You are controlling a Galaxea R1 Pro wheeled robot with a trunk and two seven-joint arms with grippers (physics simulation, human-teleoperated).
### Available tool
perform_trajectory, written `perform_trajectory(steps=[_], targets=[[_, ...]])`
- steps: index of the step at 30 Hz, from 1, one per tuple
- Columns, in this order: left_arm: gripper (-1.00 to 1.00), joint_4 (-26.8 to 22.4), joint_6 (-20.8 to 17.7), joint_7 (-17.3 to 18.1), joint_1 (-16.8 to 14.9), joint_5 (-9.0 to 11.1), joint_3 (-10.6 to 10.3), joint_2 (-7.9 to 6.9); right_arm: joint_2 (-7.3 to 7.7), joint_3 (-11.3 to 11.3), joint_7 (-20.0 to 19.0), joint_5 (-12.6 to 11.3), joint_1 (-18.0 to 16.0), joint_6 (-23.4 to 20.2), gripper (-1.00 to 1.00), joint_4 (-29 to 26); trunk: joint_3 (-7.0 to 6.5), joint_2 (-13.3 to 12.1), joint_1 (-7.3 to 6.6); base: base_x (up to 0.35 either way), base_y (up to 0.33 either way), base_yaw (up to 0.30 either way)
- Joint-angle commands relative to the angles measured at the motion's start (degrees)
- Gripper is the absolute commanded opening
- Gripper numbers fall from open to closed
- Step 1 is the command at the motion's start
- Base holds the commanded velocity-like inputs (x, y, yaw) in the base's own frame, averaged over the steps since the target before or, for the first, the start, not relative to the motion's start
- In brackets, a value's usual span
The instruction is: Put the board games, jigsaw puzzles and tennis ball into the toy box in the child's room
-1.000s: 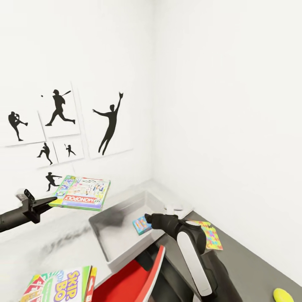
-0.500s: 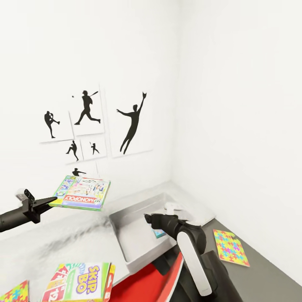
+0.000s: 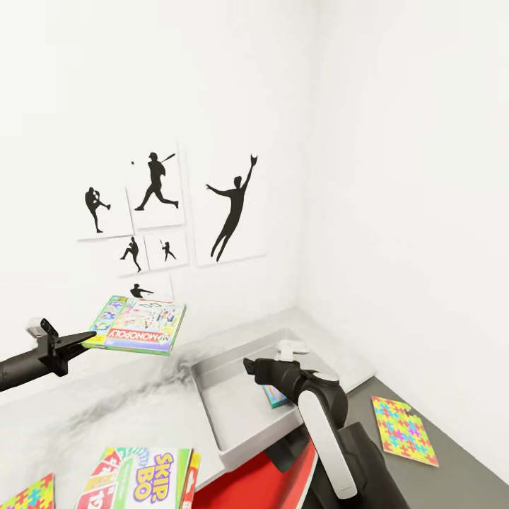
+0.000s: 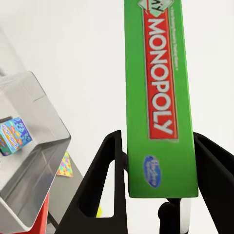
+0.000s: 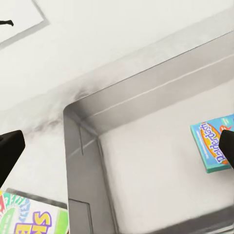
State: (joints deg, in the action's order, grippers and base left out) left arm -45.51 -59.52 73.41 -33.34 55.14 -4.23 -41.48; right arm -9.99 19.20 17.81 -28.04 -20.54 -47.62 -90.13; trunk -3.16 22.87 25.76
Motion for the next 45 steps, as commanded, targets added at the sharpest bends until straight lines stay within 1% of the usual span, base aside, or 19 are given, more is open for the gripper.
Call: perform_trajectory(steps=[1, 19, 33, 35, 38, 40, 41, 42, 43, 44, 45], targets=[[-1.00, 0.1, -0.4, 0.2, -0.1, 0.2, -0.2, -0.07, 0.00, 0.0, 0.6, -0.6, 0.0, -0.1, 1.00, 0.0, 0.03, 0.1, 0.03, 0.007, 0.000, 0.001], [-1.00, 0.1, -0.4, 0.3, -0.1, 0.2, -0.3, -0.07, 0.00, -0.1, 0.6, -0.6, 0.0, -0.3, 1.00, 0.0, 0.03, 0.1, 0.03, 0.059, 0.000, 0.000], [-1.00, 0.1, -0.4, 0.2, -0.1, 0.2, -0.2, -0.03, 0.00, -0.1, 0.5, -0.6, 0.0, -0.3, 1.00, 0.0, 0.03, 0.1, 0.03, 0.005, 0.000, 0.000], [-1.00, 0.1, -0.4, 0.1, -0.1, 0.2, -0.2, 0.06, 0.00, -0.1, 0.4, -0.6, 0.0, -0.3, 1.00, -0.2, 0.03, 0.1, 0.03, 0.000, 0.000, 0.000], [-1.00, 0.1, -0.3, -0.6, -0.1, 0.2, -0.2, 0.96, 0.00, -0.3, 0.0, -0.5, -0.3, -0.5, 1.00, -0.6, 0.03, 0.1, 0.03, 0.000, 0.000, 0.000], [-1.00, 0.0, -0.2, -1.1, -0.1, 0.1, -0.2, 1.51, 0.00, -0.8, -2.5, -0.6, -0.3, -0.5, 1.00, -0.7, 0.03, 0.1, 0.03, 0.000, 0.000, 0.000], [-1.00, -0.1, -0.2, -1.6, -0.1, 0.1, -0.2, 1.81, 0.00, -1.4, -4.9, -0.6, -0.4, -0.5, 1.00, -0.8, 0.03, 0.1, 0.03, 0.000, 0.000, 0.000], [-1.00, -0.2, -0.2, -2.2, -0.1, 0.2, -0.3, 2.19, 0.00, -2.5, -8.1, -0.6, -0.4, -0.5, 1.00, -0.8, 0.03, 0.1, 0.03, 0.000, 0.000, 0.000], [-1.00, -0.2, -0.2, -2.7, -0.1, 0.2, -0.5, 2.62, 0.00, -4.1, -12.1, -0.6, -0.4, -0.6, 1.00, -0.8, 0.03, 0.1, 0.03, 0.000, 0.000, 0.000], [-1.00, -0.2, -0.2, -3.1, -0.1, 0.2, -0.7, 3.07, 0.00, -6.4, -16.6, -0.6, -0.4, -0.6, 1.00, -0.8, 0.03, 0.1, 0.03, 0.000, 0.000, 0.000], [-1.00, -0.3, -0.2, -3.3, -0.1, 0.2, -0.8, 3.41, 0.50, -9.0, -21.5, -0.6, -0.4, -0.6, 1.00, -0.8, 0.03, 0.1, 0.03, 0.000, 0.000, 0.000]])
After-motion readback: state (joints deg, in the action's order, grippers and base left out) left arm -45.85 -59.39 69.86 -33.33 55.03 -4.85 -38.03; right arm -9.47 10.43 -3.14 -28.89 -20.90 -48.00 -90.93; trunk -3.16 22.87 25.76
